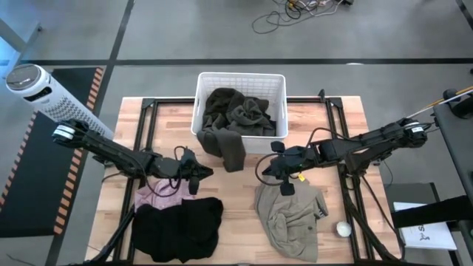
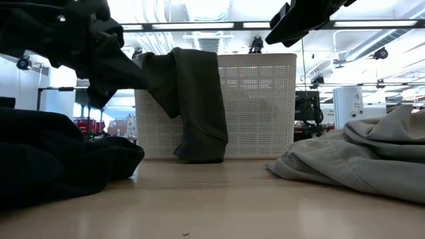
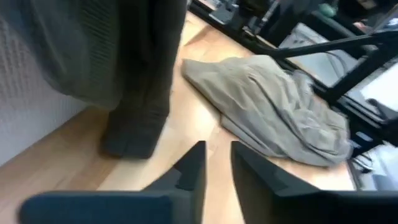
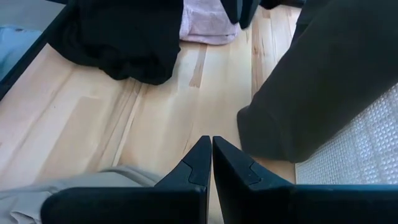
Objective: Sort clothes
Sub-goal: Put the hoodie jacket into the laundry bin
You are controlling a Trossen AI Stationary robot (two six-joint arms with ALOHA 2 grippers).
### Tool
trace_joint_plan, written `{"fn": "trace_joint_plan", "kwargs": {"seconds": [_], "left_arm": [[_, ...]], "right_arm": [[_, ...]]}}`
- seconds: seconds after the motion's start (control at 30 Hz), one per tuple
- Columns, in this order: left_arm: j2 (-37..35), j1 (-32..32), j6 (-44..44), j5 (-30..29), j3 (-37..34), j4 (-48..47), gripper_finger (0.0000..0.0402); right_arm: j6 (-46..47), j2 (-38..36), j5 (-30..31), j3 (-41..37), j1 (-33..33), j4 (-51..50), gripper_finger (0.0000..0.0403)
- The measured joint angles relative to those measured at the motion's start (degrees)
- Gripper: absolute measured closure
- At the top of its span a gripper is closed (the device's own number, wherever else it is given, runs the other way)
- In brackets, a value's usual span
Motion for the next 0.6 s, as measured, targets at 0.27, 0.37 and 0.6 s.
{"fn": "trace_joint_plan", "kwargs": {"seconds": [0.27,0.37,0.6], "left_arm": [[7.37,0.37,-0.89,-9.46,4.30,-0.14,0.0214],[10.39,0.37,-3.01,-11.11,5.59,-0.10,0.0173],[17.13,0.43,-3.76,-20.98,6.26,4.54,0.0129]], "right_arm": [[-0.20,0.02,-0.03,0.00,0.00,-0.02,0.0403],[-0.11,0.02,-0.05,-0.14,0.00,0.00,0.0403],[0.05,0.04,-0.06,-1.21,0.00,-0.04,0.0403]]}}
